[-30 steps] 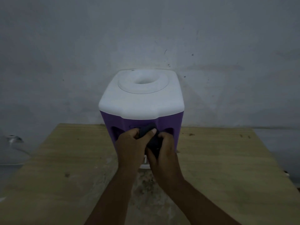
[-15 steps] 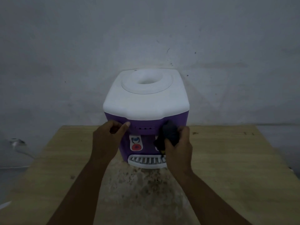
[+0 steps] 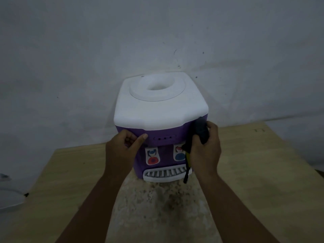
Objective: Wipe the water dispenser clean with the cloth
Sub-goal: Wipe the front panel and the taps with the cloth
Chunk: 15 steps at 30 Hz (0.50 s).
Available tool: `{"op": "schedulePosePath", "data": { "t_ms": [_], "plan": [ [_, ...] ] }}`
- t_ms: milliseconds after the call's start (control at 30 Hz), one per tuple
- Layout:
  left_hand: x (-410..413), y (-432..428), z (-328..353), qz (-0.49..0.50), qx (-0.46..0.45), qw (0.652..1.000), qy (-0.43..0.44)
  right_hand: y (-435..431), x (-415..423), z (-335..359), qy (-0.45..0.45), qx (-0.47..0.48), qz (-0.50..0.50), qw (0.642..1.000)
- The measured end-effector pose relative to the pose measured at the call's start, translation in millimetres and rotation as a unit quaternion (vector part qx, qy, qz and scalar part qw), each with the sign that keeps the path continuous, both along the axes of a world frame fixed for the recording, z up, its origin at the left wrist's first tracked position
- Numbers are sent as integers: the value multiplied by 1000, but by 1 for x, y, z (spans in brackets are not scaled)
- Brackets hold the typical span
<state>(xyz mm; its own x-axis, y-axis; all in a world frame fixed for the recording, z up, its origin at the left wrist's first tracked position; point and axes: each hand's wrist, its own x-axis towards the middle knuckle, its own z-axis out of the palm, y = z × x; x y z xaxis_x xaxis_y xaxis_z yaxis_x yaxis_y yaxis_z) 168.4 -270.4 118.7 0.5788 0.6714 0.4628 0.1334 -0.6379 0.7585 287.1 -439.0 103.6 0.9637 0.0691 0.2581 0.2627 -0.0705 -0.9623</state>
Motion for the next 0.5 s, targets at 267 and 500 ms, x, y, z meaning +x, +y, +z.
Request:
{"op": "schedulePosePath", "data": {
  "t_ms": [267, 500],
  "plan": [
    [1, 6, -9, -10, -15, 1000, -16, 3, 25, 11, 32, 47, -68, 996],
    [6, 2, -16, 6, -2, 999, -41, -3, 45, 0, 40, -26, -61, 997]
  ]
}}
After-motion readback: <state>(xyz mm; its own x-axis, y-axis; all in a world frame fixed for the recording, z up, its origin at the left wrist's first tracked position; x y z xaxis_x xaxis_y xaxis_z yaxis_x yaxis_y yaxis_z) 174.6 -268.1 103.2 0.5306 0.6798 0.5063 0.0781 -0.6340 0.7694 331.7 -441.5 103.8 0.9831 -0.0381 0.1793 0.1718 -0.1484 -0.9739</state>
